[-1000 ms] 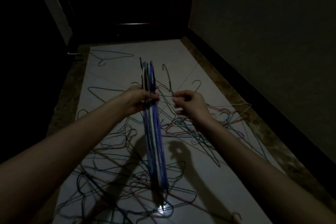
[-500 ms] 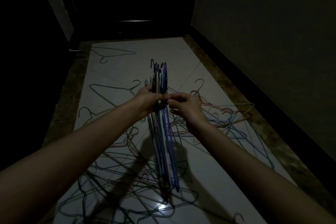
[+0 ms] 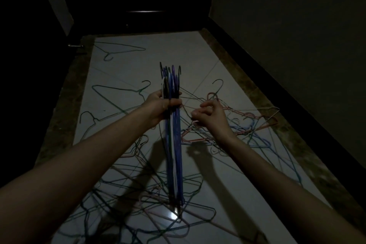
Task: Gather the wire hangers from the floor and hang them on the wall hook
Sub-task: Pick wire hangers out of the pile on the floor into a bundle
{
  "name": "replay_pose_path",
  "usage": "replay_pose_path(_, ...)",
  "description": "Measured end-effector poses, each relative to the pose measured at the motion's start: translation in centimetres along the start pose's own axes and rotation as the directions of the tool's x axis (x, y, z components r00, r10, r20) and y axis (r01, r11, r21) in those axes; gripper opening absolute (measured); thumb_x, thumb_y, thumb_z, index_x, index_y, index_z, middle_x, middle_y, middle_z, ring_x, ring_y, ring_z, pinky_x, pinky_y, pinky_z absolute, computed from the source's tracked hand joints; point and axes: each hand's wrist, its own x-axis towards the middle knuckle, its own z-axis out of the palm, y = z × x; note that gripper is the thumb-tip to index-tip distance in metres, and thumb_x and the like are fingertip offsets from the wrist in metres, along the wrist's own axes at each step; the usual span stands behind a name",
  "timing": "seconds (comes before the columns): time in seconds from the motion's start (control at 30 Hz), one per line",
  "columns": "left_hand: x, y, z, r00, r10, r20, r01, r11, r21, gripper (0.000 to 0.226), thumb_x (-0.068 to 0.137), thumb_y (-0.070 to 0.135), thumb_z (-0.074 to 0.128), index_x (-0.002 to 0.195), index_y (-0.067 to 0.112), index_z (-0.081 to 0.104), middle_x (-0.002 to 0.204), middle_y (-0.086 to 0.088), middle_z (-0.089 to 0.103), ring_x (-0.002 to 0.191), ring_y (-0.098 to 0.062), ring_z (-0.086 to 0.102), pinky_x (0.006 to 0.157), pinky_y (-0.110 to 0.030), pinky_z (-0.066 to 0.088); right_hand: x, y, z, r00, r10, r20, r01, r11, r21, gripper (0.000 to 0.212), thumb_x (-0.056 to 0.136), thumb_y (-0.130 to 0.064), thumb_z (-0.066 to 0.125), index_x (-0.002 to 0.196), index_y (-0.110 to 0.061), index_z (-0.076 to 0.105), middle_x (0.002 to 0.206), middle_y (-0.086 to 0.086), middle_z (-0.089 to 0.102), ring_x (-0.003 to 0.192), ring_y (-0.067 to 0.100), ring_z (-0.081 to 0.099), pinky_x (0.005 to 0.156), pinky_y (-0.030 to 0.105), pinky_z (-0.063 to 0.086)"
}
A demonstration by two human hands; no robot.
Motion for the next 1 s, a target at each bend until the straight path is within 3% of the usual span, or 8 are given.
replay_pose_path(0.2,1.6,0.4,-0.3,1.0,0.004,0.028,-0.003,0.999,-0.046,0.021,0.083,-0.006,0.062,0.091,0.013,0.06,0.081,-0.009,0.063,0.057,-0.01,0.065,0.049,-0.018,0.051,4.4,4.1,-4.6,0.995,0.018,-0.102,-0.041,0.974,-0.224,0.029,0.079,0.011,0.063,0.102,0.001,0.05,0.078,0.004,0.053,0.075,0.015,0.053,0.058,0.009,0.047)
replay_pose_path(0.3,2.5,0.2,-0.4,1.0,0.002,0.029,0.001,0.996,-0.093,0.02,0.083,-0.009,0.061,0.093,0.008,0.06,0.079,-0.013,0.062,0.054,-0.012,0.066,0.05,-0.02,0.052,7.2,5.3,-6.1,0.989,-0.006,-0.146,-0.053,0.916,-0.397,0.038,0.079,-0.001,0.07,0.113,0.004,0.053,0.105,0.012,0.059,0.097,0.018,0.054,0.076,0.017,0.042)
replay_pose_path(0.4,3.4,-0.1,-0.6,1.0,-0.001,-0.006,0.0,0.996,-0.091,0.023,0.083,-0.007,0.062,0.102,0.004,0.058,0.076,-0.011,0.06,0.05,-0.008,0.063,0.045,-0.016,0.047,9.9,6.6,-6.6,0.99,0.04,-0.133,-0.097,0.882,-0.462,0.055,0.078,-0.007,0.072,0.127,0.001,0.047,0.132,0.016,0.05,0.122,0.025,0.047,0.09,0.023,0.037)
replay_pose_path(0.57,4.6,-0.5,-1.7,0.997,0.002,-0.073,-0.013,0.99,-0.141,0.022,0.083,-0.006,0.062,0.103,0.005,0.059,0.081,-0.011,0.063,0.055,-0.009,0.065,0.051,-0.016,0.05,13.2,8.5,-5.9,0.98,0.166,-0.107,-0.197,0.867,-0.458,0.08,0.077,-0.014,0.075,0.142,-0.006,0.029,0.146,0.016,0.035,0.131,0.031,0.039,0.098,0.035,0.04)
replay_pose_path(0.63,4.9,-0.5,-2.1,0.996,0.02,-0.084,-0.031,0.99,-0.134,0.022,0.083,-0.006,0.062,0.102,0.004,0.06,0.081,-0.01,0.063,0.055,-0.008,0.065,0.053,-0.016,0.051,13.9,9.0,-5.7,0.975,0.193,-0.11,-0.221,0.884,-0.411,0.079,0.077,-0.015,0.075,0.141,-0.006,0.029,0.14,0.02,0.041,0.124,0.034,0.046,0.095,0.039,0.043)
replay_pose_path(0.73,4.9,-0.4,-2.5,0.994,0.037,-0.103,-0.046,0.995,-0.089,0.019,0.083,-0.005,0.063,0.095,0.009,0.062,0.08,-0.008,0.063,0.054,-0.006,0.064,0.05,-0.014,0.048,14.6,9.0,-5.3,0.978,0.149,-0.145,-0.191,0.918,-0.347,0.057,0.085,-0.021,0.067,0.131,-0.005,0.037,0.103,0.013,0.055,0.095,0.034,0.059,0.085,0.046,0.052)
replay_pose_path(0.83,4.6,-0.3,-2.8,0.992,0.046,-0.12,-0.055,0.996,-0.075,0.019,0.083,-0.006,0.063,0.088,0.012,0.061,0.079,-0.008,0.061,0.051,-0.006,0.063,0.048,-0.013,0.047,15.0,7.7,-4.9,0.983,0.036,-0.18,-0.103,0.922,-0.373,0.031,0.093,-0.025,0.055,0.112,-0.001,0.053,0.088,0.007,0.054,0.071,0.016,0.055,0.067,0.026,0.052)
replay_pose_path(1.0,3.9,0.2,-3.0,0.991,0.043,-0.124,-0.052,0.997,-0.065,0.018,0.084,-0.005,0.061,0.093,0.01,0.06,0.079,-0.009,0.061,0.051,-0.005,0.063,0.047,-0.013,0.046,14.1,4.0,-4.7,0.998,-0.031,-0.053,0.008,0.92,-0.392,0.021,0.098,-0.014,0.043,0.091,-0.002,0.058,0.067,0.008,0.055,0.039,-0.001,0.045,0.041,0.013,0.035)
